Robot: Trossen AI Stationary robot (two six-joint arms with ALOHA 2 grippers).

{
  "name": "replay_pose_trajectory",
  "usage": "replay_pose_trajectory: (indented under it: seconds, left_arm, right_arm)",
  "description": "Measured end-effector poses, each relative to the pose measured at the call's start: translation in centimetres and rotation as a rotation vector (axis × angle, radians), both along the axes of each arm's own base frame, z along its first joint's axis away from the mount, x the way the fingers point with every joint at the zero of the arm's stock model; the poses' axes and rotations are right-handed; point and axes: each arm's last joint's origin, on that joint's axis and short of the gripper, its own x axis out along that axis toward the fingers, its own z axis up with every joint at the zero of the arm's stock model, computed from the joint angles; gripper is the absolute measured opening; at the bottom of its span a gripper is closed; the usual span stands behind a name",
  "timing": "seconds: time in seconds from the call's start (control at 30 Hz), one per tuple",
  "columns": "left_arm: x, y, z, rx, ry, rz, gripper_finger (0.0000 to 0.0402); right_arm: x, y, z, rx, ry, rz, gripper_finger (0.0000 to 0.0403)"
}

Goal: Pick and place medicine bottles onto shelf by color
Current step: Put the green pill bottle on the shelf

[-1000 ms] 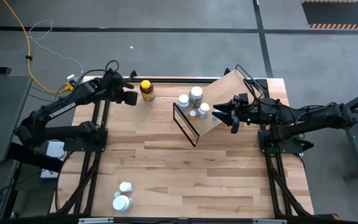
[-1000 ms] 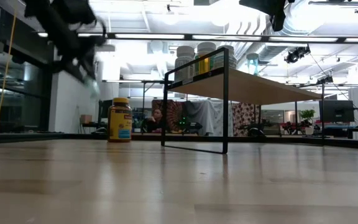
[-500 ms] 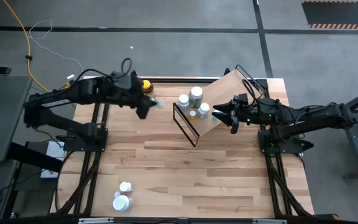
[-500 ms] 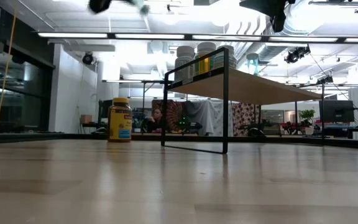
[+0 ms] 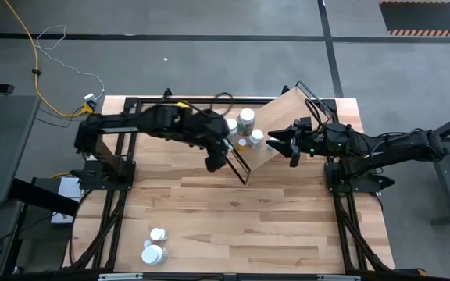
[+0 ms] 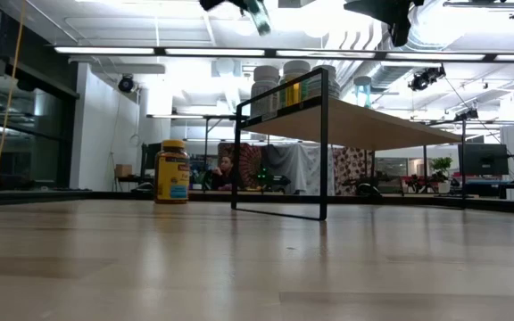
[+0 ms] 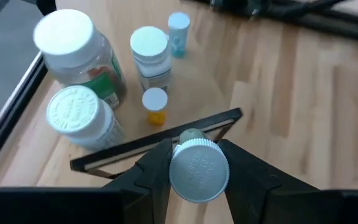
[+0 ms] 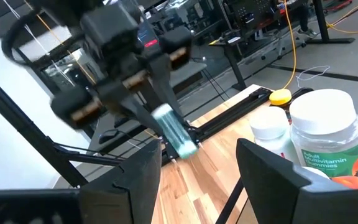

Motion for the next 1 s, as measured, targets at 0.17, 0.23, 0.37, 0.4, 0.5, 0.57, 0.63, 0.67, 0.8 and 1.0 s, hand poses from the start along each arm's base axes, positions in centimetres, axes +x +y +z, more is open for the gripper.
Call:
replay_pose_trajectory:
  seconds: [0.17,0.23,0.37,0.4,0.5,0.57,0.63,0.67,0.8,1.0]
  left_arm:
    - [1.9,0.9,-1.8,0.033,0.055,0.022,0.0116]
    - [2.2,1.2,-2.2,0.015,0.062,0.035,0.0116]
    - [2.8,1.6,-2.5,0.013,0.042,0.008,0.0117]
    - [3.0,1.6,-2.6,0.019,0.038,0.0,0.0117]
    - [3.6,1.7,-2.7,0.041,0.007,-0.027,0.0117]
    - [3.8,1.7,-2.7,0.054,-0.005,-0.042,0.0117]
    - [4.4,1.6,-2.9,0.058,-0.03,-0.06,0.0117]
    - [4.5,1.6,-3.1,0.045,-0.027,-0.074,0.0117]
    - [5.6,1.5,-3.7,0.003,-0.068,-0.121,0.0117]
    - [6.9,1.6,-5.8,-0.003,-0.005,-0.146,0.0117]
  right_arm:
    - [0.0,0.0,0.0,0.0,0.0,0.0,0.0199]
    - [0.0,0.0,0.0,0.0,0.0,-0.001,0.0199]
    - [0.0,0.0,0.0,-0.005,0.001,-0.004,0.0199]
    - [0.0,-0.1,0.0,-0.006,0.001,-0.01,0.0199]
    - [0.0,-0.2,0.0,-0.007,0.001,-0.029,0.0199]
    - [0.0,-0.2,0.0,-0.008,0.001,-0.032,0.0199]
    - [0.0,-0.2,0.0,-0.005,0.0,-0.032,0.0199]
    - [0.0,-0.2,0.0,-0.004,0.0,-0.032,0.0199]
    - [0.0,-0.2,0.0,-0.006,0.001,-0.032,0.0199]
    - [0.0,-0.2,0.0,-0.001,-0.001,-0.032,0.0199]
